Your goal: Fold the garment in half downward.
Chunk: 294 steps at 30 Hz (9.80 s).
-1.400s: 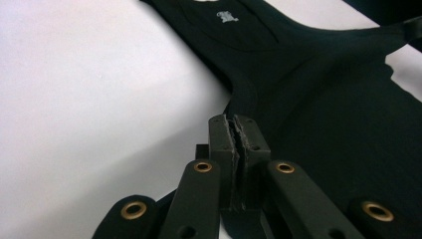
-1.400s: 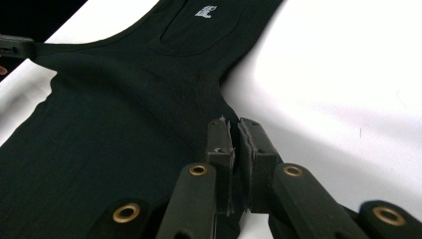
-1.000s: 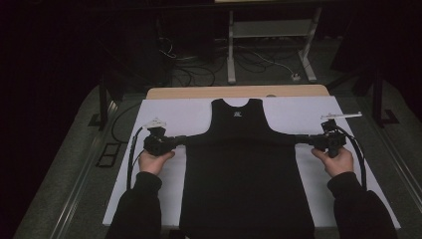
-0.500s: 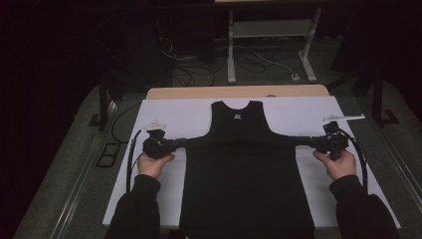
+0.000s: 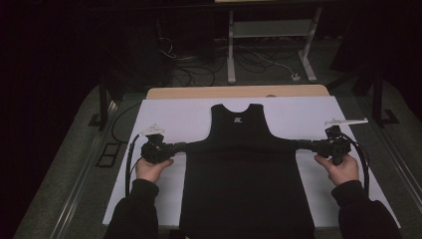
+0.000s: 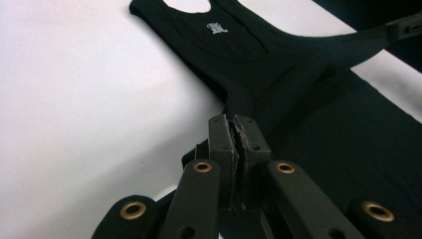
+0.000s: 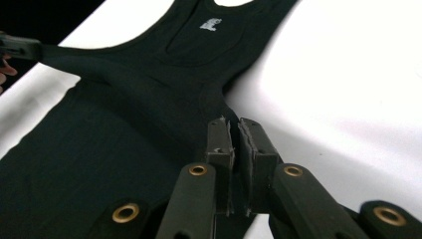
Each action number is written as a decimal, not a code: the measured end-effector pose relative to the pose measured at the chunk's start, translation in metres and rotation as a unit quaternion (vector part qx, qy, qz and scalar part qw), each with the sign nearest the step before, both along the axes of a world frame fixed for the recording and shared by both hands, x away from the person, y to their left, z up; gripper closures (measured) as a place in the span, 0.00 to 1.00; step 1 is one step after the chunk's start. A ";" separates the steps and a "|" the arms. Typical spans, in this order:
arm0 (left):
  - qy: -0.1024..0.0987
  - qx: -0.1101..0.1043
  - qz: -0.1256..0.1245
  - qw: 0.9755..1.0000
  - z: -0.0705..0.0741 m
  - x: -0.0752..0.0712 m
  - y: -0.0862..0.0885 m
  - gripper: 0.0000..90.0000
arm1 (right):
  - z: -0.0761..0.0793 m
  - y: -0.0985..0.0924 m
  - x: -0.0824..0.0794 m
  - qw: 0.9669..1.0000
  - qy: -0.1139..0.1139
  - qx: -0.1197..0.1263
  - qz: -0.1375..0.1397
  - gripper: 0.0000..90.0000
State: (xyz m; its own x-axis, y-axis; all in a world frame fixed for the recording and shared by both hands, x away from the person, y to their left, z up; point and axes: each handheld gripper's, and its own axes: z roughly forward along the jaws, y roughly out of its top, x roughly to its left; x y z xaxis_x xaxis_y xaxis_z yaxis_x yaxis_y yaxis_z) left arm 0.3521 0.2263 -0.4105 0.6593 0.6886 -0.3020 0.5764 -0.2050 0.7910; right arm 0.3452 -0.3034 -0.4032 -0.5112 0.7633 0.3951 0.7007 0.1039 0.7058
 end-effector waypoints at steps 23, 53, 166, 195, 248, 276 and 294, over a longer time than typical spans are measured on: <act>0.028 0.007 -0.016 0.999 -0.006 -0.022 0.001 0.96 | -0.005 0.004 -0.021 0.999 0.028 -0.012 0.016 0.91; 0.091 0.053 -0.029 0.994 -0.018 -0.033 0.000 0.96 | -0.021 0.003 -0.039 0.992 0.118 -0.015 0.031 0.91; 0.053 0.115 -0.083 0.989 0.041 0.014 -0.037 0.00 | 0.038 0.036 0.010 0.993 0.016 -0.097 0.071 0.00; 0.065 0.115 -0.075 0.988 0.041 0.061 -0.045 0.00 | 0.041 0.042 0.058 0.993 0.016 -0.097 0.063 0.00; 0.095 0.087 -0.064 0.990 -0.018 0.102 -0.077 0.00 | -0.020 0.075 0.102 0.990 0.049 -0.107 0.072 0.00; 0.086 0.091 -0.056 0.991 -0.030 0.107 -0.099 0.12 | -0.037 0.100 0.105 0.989 0.045 -0.113 0.081 0.08; 0.072 0.112 -0.049 0.990 -0.032 0.105 -0.108 0.22 | -0.040 0.108 0.103 0.989 0.033 -0.124 0.067 0.40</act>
